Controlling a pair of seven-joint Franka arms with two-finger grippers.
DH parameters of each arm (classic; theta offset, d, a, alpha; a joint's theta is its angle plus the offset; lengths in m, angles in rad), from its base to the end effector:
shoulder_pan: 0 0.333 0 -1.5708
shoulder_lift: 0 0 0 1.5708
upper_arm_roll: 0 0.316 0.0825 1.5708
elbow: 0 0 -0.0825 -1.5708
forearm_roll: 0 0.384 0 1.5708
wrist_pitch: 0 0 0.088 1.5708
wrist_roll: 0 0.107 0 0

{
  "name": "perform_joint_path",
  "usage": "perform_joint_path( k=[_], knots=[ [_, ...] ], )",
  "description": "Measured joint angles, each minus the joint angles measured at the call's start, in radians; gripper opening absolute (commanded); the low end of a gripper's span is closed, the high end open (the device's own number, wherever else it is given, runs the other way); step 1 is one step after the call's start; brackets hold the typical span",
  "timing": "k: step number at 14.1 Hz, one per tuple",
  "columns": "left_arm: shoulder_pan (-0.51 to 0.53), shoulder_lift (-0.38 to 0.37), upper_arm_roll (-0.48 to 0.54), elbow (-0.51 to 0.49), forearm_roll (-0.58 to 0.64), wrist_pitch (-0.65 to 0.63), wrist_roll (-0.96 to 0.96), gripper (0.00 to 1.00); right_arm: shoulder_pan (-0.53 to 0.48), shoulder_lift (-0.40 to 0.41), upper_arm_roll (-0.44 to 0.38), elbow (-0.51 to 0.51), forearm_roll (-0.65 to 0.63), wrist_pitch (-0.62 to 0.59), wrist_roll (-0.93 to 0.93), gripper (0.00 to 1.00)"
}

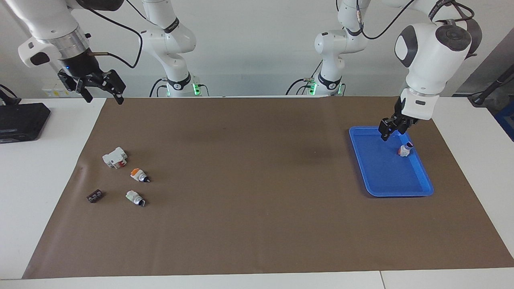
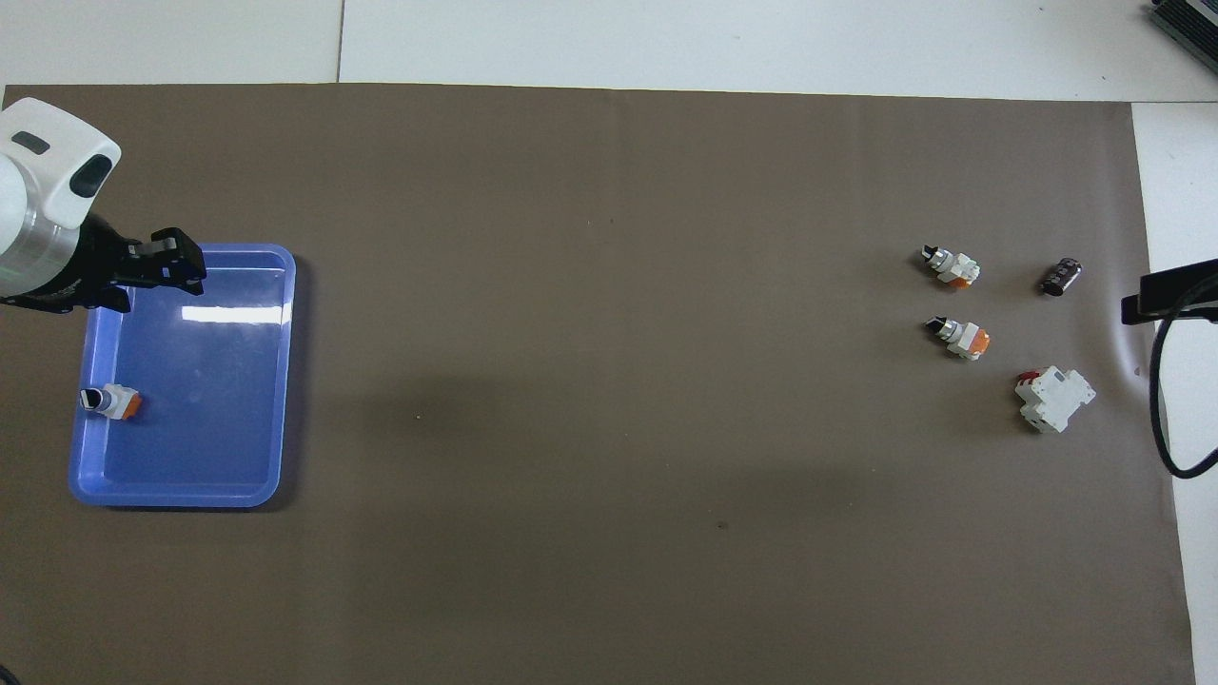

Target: Turn and place switch with both arms

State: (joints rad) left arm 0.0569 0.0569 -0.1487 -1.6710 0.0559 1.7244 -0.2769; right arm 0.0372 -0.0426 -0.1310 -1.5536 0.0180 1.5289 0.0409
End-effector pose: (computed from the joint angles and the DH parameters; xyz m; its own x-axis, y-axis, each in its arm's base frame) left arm 0.5782 -0.0460 0.5583 0.9844 0.1755 0.0099 0.1758 -0.9834 -0.0458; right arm 0.5350 -0.0501 0.6519 0.9909 -0.1335 0.0166 -0.1331 -0.9908 -0.0242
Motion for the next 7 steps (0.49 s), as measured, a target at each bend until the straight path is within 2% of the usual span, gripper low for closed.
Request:
perform_joint_path(
  k=[3,7],
  knots=[
    [0.005,0.0,0.006,0.081,-0.072,-0.089,0.098,0.66,0.001,0.0,0.0,0.0,0.0,0.0,0.0,1.0],
    [0.003,0.001,0.004,0.174,-0.084,-0.198,0.113,0.66,0.009,0.0,0.0,0.0,0.0,0.0,0.0,1.0]
  ],
)
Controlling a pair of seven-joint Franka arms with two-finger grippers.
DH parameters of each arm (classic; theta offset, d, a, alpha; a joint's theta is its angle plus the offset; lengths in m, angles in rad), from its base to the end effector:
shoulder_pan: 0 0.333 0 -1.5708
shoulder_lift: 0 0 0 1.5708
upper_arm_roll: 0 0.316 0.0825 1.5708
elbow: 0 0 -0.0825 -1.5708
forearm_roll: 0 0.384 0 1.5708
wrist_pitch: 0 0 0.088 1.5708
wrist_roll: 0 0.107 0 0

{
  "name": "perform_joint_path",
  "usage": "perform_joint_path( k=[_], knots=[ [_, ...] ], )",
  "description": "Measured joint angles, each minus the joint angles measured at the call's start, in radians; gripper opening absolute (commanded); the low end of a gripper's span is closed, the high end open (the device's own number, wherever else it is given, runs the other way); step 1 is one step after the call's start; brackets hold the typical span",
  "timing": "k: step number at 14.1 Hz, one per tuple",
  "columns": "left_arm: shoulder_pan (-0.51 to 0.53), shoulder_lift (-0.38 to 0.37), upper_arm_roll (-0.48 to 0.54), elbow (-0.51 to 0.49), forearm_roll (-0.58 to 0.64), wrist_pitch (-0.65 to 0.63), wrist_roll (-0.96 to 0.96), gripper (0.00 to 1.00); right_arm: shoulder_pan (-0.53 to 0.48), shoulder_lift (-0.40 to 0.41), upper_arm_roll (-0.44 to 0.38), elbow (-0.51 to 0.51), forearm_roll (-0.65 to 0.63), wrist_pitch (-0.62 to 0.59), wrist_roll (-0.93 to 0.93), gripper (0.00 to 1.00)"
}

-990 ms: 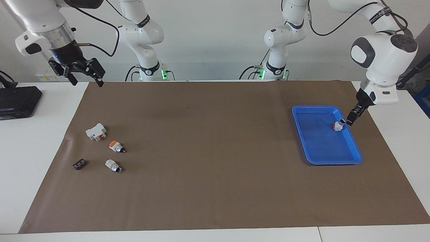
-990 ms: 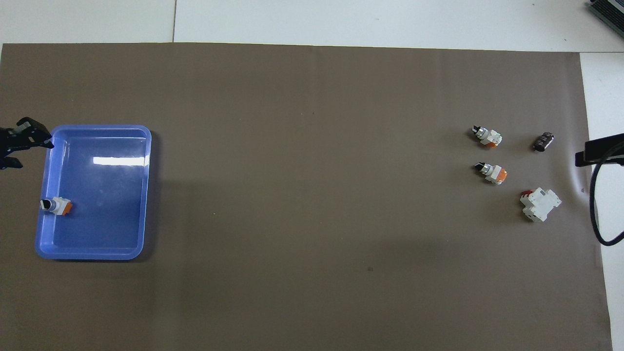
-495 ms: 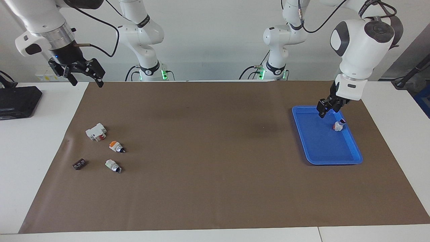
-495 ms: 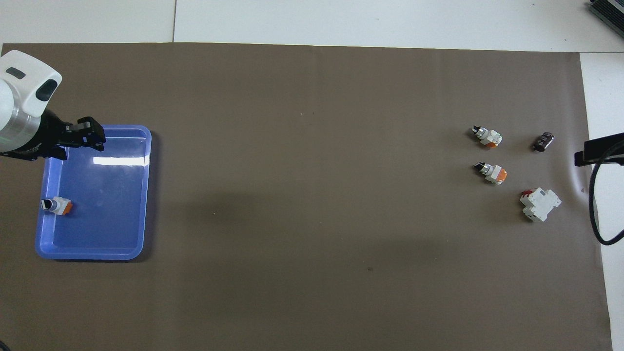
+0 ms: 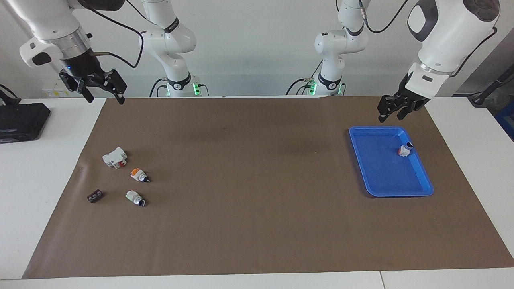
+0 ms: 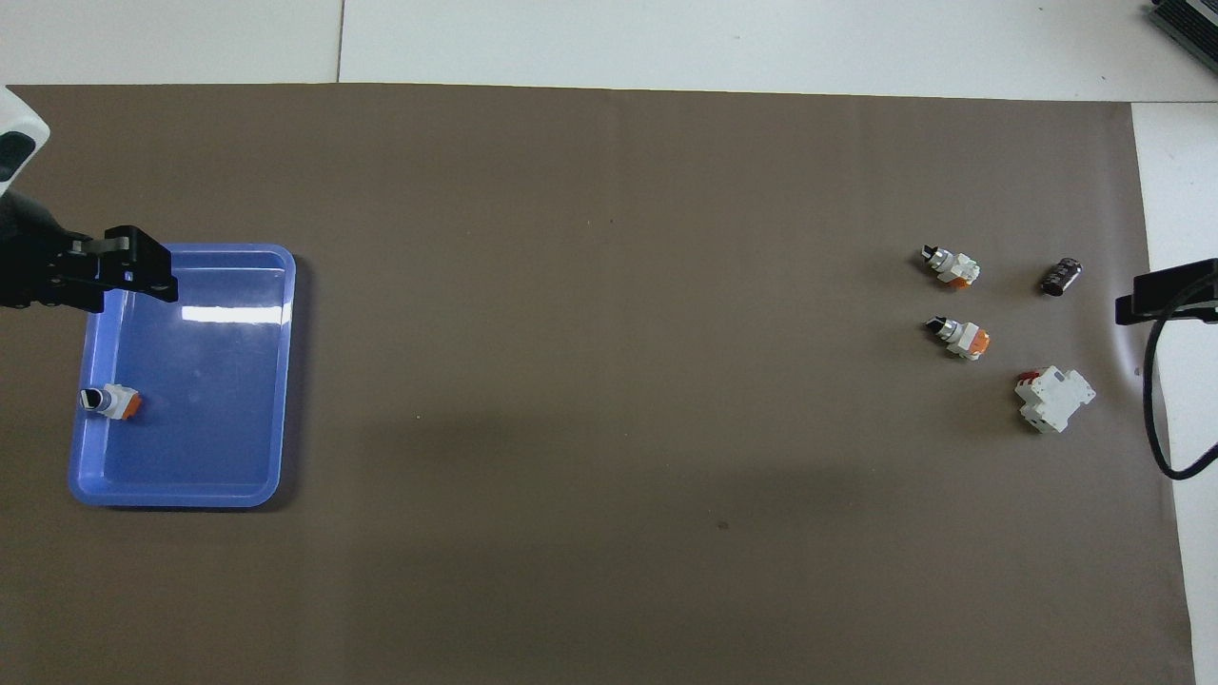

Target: Turn and place switch with both arms

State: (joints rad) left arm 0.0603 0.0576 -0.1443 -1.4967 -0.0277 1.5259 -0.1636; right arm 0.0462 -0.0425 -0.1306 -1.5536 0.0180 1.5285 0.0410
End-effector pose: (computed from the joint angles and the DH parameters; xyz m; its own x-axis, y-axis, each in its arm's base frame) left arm 0.5658 -0.0482 0.6235 0.9964 0.0782 -0.0333 0.0793 -0.9964 0.0310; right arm 0.5355 -0.0450 0.6519 0.9921 -0.1243 0.0161 -0.1239 -0.9920 -0.0242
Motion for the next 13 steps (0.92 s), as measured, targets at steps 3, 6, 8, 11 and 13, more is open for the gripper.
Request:
perform_joint_path(
  k=[3,6,8,11,13],
  knots=[
    [0.0,0.001,-0.001,0.07,-0.001,-0.075,0.004,0.67,0.0,0.0,0.0,0.0,0.0,0.0,0.0,1.0],
    [-0.001,0.001,-0.002,0.101,-0.001,-0.107,0.01,0.87,0.0,0.001,0.0,0.0,0.0,0.0,0.0,1.0],
    [-0.001,0.0,-0.002,0.101,-0.001,-0.101,0.036,1.0,0.0,0.001,0.0,0.0,0.0,0.0,0.0,1.0],
    [-0.001,-0.003,-0.002,0.079,-0.001,-0.064,0.071,1.0,0.0,0.001,0.0,0.0,-0.001,0.0,0.0,1.0],
    [-0.001,-0.004,-0.002,0.07,0.002,-0.045,0.08,1.0,0.002,0.001,0.001,0.0,-0.001,0.0,0.006,1.0]
  ],
)
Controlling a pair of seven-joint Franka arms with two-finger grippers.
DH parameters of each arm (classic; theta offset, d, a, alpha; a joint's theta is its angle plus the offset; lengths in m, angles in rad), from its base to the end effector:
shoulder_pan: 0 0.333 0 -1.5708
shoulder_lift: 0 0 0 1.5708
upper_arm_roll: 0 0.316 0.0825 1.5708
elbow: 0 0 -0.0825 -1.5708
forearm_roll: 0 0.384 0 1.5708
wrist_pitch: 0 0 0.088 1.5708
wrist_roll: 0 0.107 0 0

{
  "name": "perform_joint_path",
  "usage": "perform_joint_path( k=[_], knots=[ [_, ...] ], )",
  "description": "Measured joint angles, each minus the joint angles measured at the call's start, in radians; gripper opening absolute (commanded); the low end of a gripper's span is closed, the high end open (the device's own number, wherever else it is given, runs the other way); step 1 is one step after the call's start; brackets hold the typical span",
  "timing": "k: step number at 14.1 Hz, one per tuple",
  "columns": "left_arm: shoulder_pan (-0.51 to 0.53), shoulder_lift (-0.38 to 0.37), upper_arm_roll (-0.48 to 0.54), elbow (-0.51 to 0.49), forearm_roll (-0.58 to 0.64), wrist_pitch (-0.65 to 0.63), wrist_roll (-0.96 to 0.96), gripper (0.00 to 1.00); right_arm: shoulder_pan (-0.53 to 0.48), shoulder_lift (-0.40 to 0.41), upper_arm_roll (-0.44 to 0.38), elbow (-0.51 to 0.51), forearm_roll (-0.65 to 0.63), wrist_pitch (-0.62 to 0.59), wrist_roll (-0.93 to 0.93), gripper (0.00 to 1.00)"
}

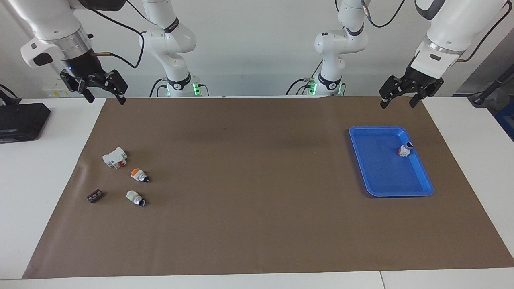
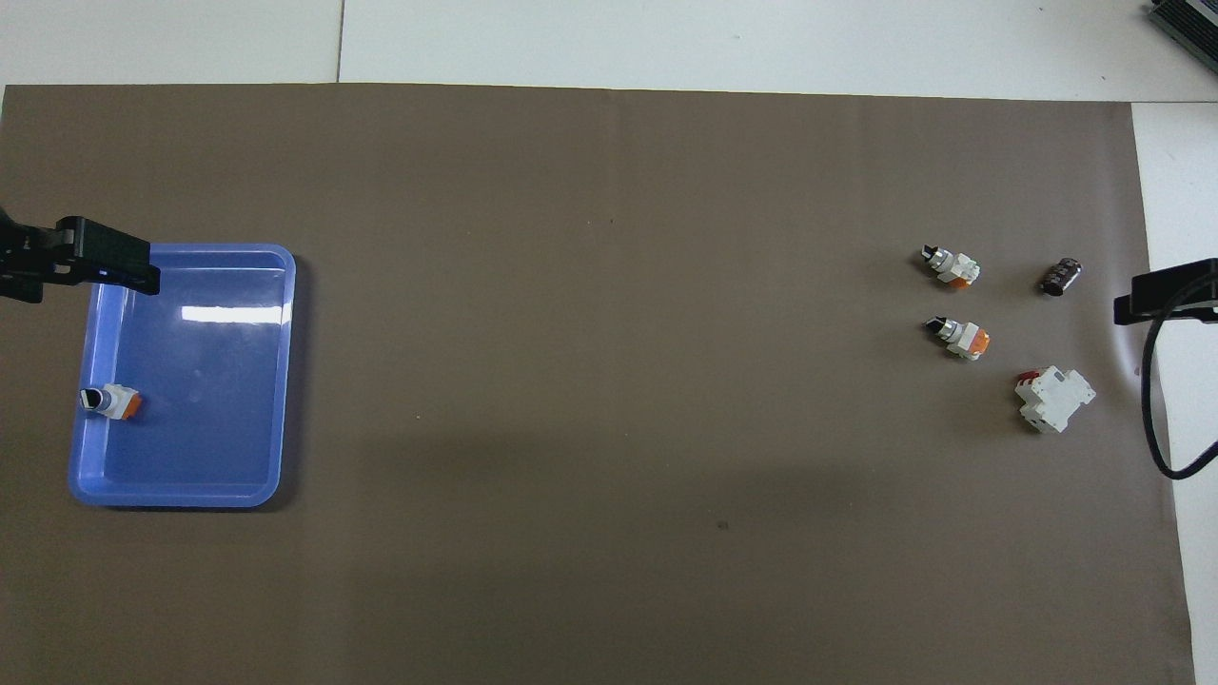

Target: Turn and place switch with both arms

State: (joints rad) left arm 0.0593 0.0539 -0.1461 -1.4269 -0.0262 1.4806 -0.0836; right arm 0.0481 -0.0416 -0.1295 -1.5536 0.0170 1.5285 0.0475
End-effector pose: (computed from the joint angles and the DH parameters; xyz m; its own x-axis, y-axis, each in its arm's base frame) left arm 0.5601 -0.0491 0.6541 1.0000 -0.0054 -0.0024 -0.0053 -0.9994 0.0338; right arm 0.5359 -0.0435 0.6514 0.9917 -0.1278 0.0151 -0.1274 -0.9916 -0.0231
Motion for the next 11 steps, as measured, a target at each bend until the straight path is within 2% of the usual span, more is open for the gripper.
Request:
perform_joint_path(
  k=[5,11],
  knots=[
    [0.0,-0.003,0.0,-0.011,0.03,0.029,0.012,1.0,0.055,0.0,0.003,0.0,-0.001,0.0,0.082,1.0],
    [0.0,-0.013,0.0,-0.038,0.049,0.075,0.07,1.0,0.054,0.0,0.0,0.0,-0.009,0.0,0.067,1.0]
  ],
)
